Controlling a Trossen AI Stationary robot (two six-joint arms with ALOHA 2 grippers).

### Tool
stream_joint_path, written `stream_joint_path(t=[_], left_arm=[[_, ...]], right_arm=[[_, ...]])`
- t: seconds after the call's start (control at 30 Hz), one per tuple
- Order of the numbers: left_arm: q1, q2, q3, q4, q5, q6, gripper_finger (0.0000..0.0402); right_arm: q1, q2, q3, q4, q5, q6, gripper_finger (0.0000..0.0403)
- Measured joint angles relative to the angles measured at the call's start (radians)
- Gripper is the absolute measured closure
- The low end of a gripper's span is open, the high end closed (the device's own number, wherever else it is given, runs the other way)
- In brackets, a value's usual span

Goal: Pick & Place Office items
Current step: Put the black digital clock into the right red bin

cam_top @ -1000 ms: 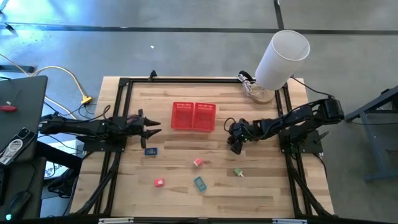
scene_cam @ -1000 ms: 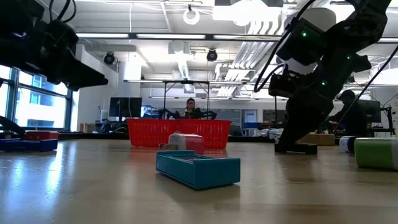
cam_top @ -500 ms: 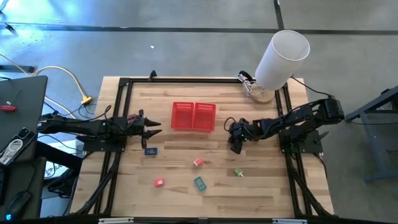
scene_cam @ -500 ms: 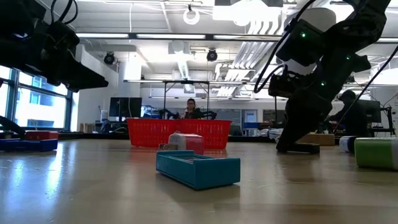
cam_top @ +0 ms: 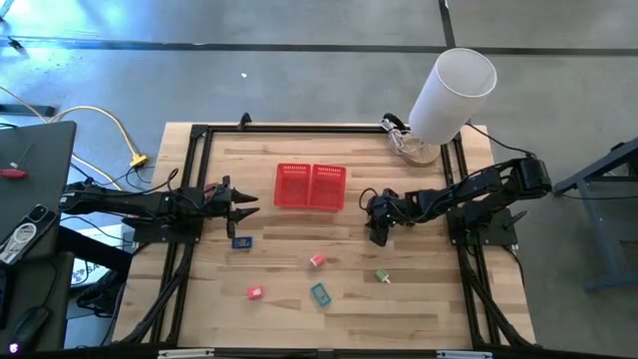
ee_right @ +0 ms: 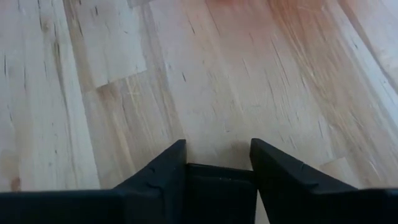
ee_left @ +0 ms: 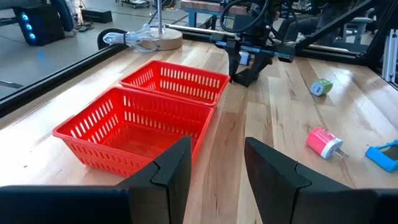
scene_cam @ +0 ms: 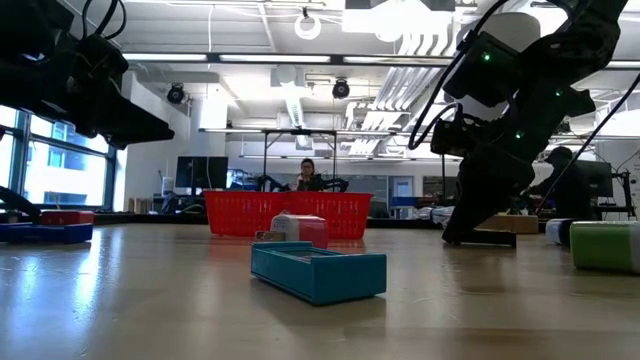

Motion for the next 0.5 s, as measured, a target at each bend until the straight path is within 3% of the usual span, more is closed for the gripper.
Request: stream_joint_path(t=[0.17,0.4,0.5], left_arm=[[0.000,0.000,0.000,0.000,0.003,0.000,0.0260],[0.000,0.000,0.000,0.000,0.002,0.000,0.0260],[0.000,0.000,0.000,0.000,0.002,0.000,0.0260]], right_arm=[[0.000,0.000,0.000,0.000,-0.002,0.002,0.0255],[0.002,0.000,0.000,-0.006,-0.003,0.018,0.0187],[0.002,0.000,0.000,-0.015,-0.006,0.017,0.0178]])
